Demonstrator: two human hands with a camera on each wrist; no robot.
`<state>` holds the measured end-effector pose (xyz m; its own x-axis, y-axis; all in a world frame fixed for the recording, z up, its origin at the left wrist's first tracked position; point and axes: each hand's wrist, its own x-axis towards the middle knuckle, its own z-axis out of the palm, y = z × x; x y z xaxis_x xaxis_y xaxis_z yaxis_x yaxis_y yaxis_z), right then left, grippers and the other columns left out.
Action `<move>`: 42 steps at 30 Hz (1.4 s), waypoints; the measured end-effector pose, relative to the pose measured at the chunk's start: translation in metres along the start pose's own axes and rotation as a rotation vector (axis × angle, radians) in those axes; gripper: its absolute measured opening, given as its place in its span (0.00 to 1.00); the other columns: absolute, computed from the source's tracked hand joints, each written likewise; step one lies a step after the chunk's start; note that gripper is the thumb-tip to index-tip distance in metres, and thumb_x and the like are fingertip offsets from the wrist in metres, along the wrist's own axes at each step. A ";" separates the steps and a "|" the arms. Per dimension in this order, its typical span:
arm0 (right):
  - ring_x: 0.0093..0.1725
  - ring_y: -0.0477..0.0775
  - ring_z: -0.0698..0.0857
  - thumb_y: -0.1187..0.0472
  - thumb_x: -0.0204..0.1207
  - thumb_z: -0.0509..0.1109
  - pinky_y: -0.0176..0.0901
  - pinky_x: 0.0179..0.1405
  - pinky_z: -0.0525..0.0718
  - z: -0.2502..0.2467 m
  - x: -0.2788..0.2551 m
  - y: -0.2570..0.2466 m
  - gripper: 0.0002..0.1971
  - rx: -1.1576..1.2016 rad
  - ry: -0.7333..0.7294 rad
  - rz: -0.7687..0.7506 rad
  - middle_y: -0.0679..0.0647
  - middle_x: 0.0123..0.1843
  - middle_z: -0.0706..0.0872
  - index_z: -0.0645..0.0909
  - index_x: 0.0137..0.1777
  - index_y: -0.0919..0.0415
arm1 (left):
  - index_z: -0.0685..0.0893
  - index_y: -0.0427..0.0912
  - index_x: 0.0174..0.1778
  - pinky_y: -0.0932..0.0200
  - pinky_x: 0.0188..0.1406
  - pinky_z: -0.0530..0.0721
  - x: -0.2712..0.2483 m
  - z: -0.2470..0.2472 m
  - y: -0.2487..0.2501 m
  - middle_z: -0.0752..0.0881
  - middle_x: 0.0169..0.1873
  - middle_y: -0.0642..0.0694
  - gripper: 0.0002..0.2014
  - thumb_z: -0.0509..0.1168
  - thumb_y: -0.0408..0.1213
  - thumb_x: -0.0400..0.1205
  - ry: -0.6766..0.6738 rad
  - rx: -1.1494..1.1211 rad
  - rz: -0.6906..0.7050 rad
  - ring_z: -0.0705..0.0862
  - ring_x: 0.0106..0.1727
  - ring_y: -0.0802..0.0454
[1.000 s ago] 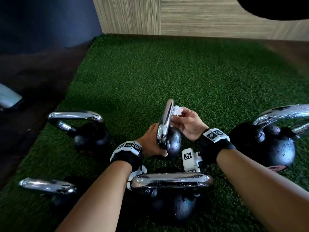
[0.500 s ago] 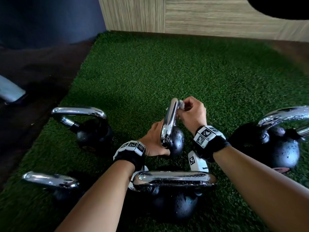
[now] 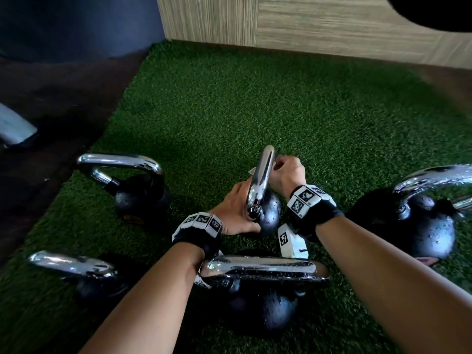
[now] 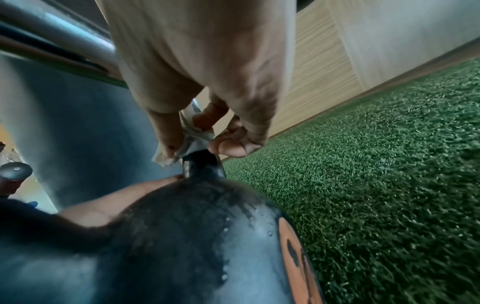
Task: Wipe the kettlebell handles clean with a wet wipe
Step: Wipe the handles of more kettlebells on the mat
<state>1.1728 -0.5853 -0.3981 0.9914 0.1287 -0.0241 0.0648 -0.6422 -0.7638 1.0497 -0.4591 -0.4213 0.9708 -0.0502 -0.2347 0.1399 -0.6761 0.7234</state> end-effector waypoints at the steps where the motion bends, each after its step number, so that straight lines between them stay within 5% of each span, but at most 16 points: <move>1: 0.27 0.46 0.79 0.50 0.71 0.80 0.32 0.19 0.70 0.002 0.000 0.000 0.14 -0.006 -0.002 0.011 0.48 0.31 0.82 0.79 0.33 0.55 | 0.48 0.74 0.76 0.32 0.85 0.66 0.000 0.000 -0.001 0.63 0.79 0.47 0.55 0.84 0.42 0.67 -0.008 0.002 0.007 0.65 0.83 0.42; 4: 0.27 0.48 0.78 0.51 0.70 0.79 0.31 0.19 0.69 0.003 -0.003 0.000 0.16 -0.005 -0.024 0.053 0.48 0.29 0.81 0.77 0.31 0.56 | 0.46 0.53 0.87 0.34 0.84 0.69 0.000 -0.003 -0.002 0.65 0.82 0.42 0.62 0.85 0.40 0.67 -0.034 -0.014 0.003 0.66 0.84 0.42; 9: 0.32 0.47 0.77 0.66 0.75 0.75 0.33 0.25 0.73 -0.020 -0.008 0.003 0.13 0.090 0.027 -0.160 0.47 0.35 0.80 0.74 0.38 0.53 | 0.44 0.55 0.88 0.28 0.84 0.64 0.004 -0.001 -0.001 0.56 0.87 0.44 0.65 0.83 0.63 0.65 -0.056 0.172 -0.007 0.58 0.88 0.39; 11: 0.34 0.42 0.80 0.70 0.76 0.74 0.27 0.25 0.77 -0.036 -0.008 -0.001 0.12 0.060 0.023 -0.335 0.44 0.41 0.82 0.78 0.51 0.53 | 0.39 0.58 0.89 0.23 0.85 0.55 0.006 0.001 -0.004 0.47 0.89 0.48 0.68 0.73 0.78 0.62 -0.094 0.345 -0.036 0.49 0.90 0.40; 13: 0.41 0.42 0.85 0.73 0.76 0.74 0.26 0.34 0.84 -0.048 -0.004 -0.008 0.23 -0.062 -0.109 -0.522 0.47 0.54 0.87 0.79 0.68 0.54 | 0.36 0.60 0.88 0.21 0.84 0.48 0.006 0.000 -0.009 0.41 0.90 0.50 0.70 0.64 0.87 0.58 -0.077 0.432 -0.018 0.43 0.90 0.41; 16: 0.55 0.48 0.86 0.72 0.77 0.74 0.21 0.46 0.77 -0.058 0.004 -0.018 0.26 -0.323 -0.216 -0.675 0.55 0.65 0.85 0.82 0.72 0.50 | 0.36 0.54 0.89 0.22 0.84 0.59 0.007 -0.004 -0.015 0.44 0.90 0.43 0.70 0.56 0.91 0.60 0.038 0.511 0.097 0.51 0.90 0.36; 18: 0.49 0.47 0.83 0.69 0.79 0.73 0.17 0.43 0.70 -0.063 0.006 -0.022 0.21 -0.380 -0.221 -0.747 0.54 0.56 0.85 0.85 0.70 0.53 | 0.39 0.53 0.90 0.28 0.84 0.65 0.006 -0.006 -0.018 0.49 0.90 0.42 0.68 0.53 0.91 0.61 0.081 0.560 0.124 0.55 0.89 0.35; 21: 0.37 0.38 0.75 0.66 0.80 0.73 0.19 0.34 0.73 -0.071 0.000 -0.024 0.13 -0.371 -0.206 -0.795 0.42 0.42 0.76 0.88 0.63 0.55 | 0.46 0.56 0.89 0.35 0.78 0.76 0.000 -0.010 -0.017 0.60 0.86 0.42 0.64 0.65 0.83 0.62 0.189 0.417 0.146 0.68 0.82 0.34; 24: 0.38 0.38 0.74 0.64 0.79 0.74 0.30 0.34 0.72 -0.084 -0.002 -0.024 0.12 -0.441 -0.216 -0.750 0.50 0.44 0.79 0.88 0.61 0.57 | 0.44 0.59 0.86 0.34 0.61 0.89 -0.005 -0.028 -0.018 0.67 0.79 0.39 0.66 0.67 0.83 0.58 0.229 0.449 0.145 0.81 0.69 0.36; 26: 0.38 0.41 0.76 0.62 0.78 0.75 0.36 0.32 0.76 -0.093 -0.004 -0.024 0.10 -0.503 -0.244 -0.680 0.52 0.45 0.81 0.89 0.58 0.58 | 0.50 0.61 0.84 0.39 0.59 0.90 -0.007 -0.044 -0.024 0.71 0.74 0.46 0.63 0.66 0.85 0.56 0.285 0.481 0.076 0.83 0.66 0.45; 29: 0.30 0.43 0.83 0.62 0.75 0.77 0.41 0.27 0.87 -0.100 -0.012 -0.025 0.11 -0.584 -0.305 -0.612 0.49 0.42 0.89 0.90 0.57 0.56 | 0.74 0.65 0.68 0.51 0.53 0.87 -0.007 -0.060 -0.033 0.81 0.57 0.57 0.43 0.68 0.82 0.60 0.327 0.499 0.047 0.86 0.56 0.52; 32: 0.24 0.36 0.80 0.66 0.73 0.77 0.22 0.16 0.74 -0.099 -0.020 -0.024 0.13 -0.605 -0.294 -0.548 0.44 0.36 0.85 0.90 0.58 0.60 | 0.85 0.69 0.44 0.62 0.41 0.79 -0.003 -0.063 -0.036 0.86 0.42 0.64 0.20 0.73 0.76 0.64 0.320 0.400 0.011 0.88 0.49 0.57; 34: 0.28 0.36 0.81 0.65 0.73 0.78 0.20 0.18 0.73 -0.100 -0.028 -0.025 0.13 -0.628 -0.279 -0.532 0.43 0.35 0.84 0.90 0.58 0.59 | 0.87 0.68 0.41 0.62 0.40 0.77 -0.003 -0.059 -0.038 0.89 0.40 0.63 0.18 0.75 0.74 0.64 0.336 0.349 -0.021 0.90 0.47 0.57; 39: 0.35 0.46 0.87 0.60 0.72 0.82 0.33 0.30 0.81 -0.108 -0.045 -0.032 0.18 -0.606 -0.270 -0.484 0.52 0.45 0.91 0.89 0.62 0.55 | 0.90 0.59 0.53 0.58 0.49 0.82 -0.016 -0.044 -0.039 0.94 0.48 0.53 0.24 0.73 0.71 0.70 0.414 0.290 -0.006 0.91 0.52 0.49; 42: 0.38 0.48 0.89 0.58 0.66 0.86 0.37 0.36 0.84 -0.124 -0.059 -0.042 0.23 -0.602 -0.263 -0.446 0.51 0.51 0.90 0.89 0.63 0.54 | 0.91 0.54 0.52 0.57 0.53 0.85 -0.019 -0.045 -0.029 0.94 0.51 0.49 0.22 0.75 0.66 0.72 0.326 0.219 -0.163 0.91 0.53 0.47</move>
<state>1.1253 -0.6596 -0.2847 0.8027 0.5964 -0.0070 0.5746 -0.7764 -0.2588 1.0357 -0.4049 -0.4086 0.9551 0.2818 -0.0921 0.2865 -0.7977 0.5307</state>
